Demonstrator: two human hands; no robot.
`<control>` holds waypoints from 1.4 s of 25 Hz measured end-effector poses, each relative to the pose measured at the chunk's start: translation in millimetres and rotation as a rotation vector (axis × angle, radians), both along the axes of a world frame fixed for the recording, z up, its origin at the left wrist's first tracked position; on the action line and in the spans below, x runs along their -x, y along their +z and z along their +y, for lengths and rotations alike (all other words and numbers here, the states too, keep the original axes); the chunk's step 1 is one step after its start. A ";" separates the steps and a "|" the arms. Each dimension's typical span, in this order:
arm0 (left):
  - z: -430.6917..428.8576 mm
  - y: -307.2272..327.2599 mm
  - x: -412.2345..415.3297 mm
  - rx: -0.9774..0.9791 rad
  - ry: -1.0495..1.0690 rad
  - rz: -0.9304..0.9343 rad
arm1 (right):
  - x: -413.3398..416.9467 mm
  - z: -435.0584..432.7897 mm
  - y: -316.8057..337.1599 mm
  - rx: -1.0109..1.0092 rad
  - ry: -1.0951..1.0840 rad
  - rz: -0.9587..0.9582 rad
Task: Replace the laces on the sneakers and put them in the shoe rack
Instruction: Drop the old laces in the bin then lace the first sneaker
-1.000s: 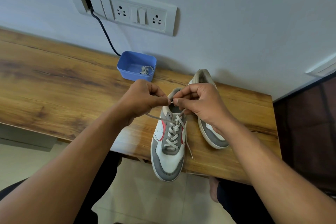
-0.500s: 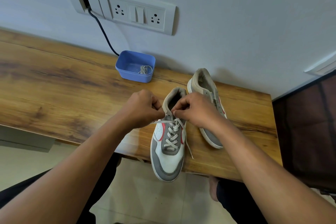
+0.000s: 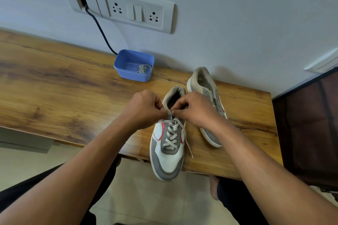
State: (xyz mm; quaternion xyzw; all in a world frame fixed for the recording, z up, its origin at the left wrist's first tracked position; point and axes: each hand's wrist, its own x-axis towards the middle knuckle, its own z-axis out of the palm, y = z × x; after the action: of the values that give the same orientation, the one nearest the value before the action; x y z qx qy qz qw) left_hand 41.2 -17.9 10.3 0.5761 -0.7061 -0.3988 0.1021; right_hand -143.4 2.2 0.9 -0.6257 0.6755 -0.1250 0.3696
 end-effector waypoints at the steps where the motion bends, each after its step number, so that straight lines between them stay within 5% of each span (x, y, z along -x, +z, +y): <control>1: -1.0 -0.7 0.5 -0.001 0.006 -0.002 | 0.1 0.3 -0.3 -0.001 -0.002 -0.004; 24: 5.8 -10.5 13.9 0.056 0.048 0.092 | -3.5 4.7 2.8 -0.010 -0.027 -0.042; 35: -14.4 -5.7 7.9 -0.015 -0.172 -0.070 | 5.9 6.1 -4.5 -0.052 -0.087 -0.126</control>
State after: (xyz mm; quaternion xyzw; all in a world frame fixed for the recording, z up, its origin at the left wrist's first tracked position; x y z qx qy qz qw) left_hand 33.2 -32.3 4.5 0.5277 -0.7531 -0.3910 0.0383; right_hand -149.2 8.2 -3.6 -0.5767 0.6804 -0.1627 0.4219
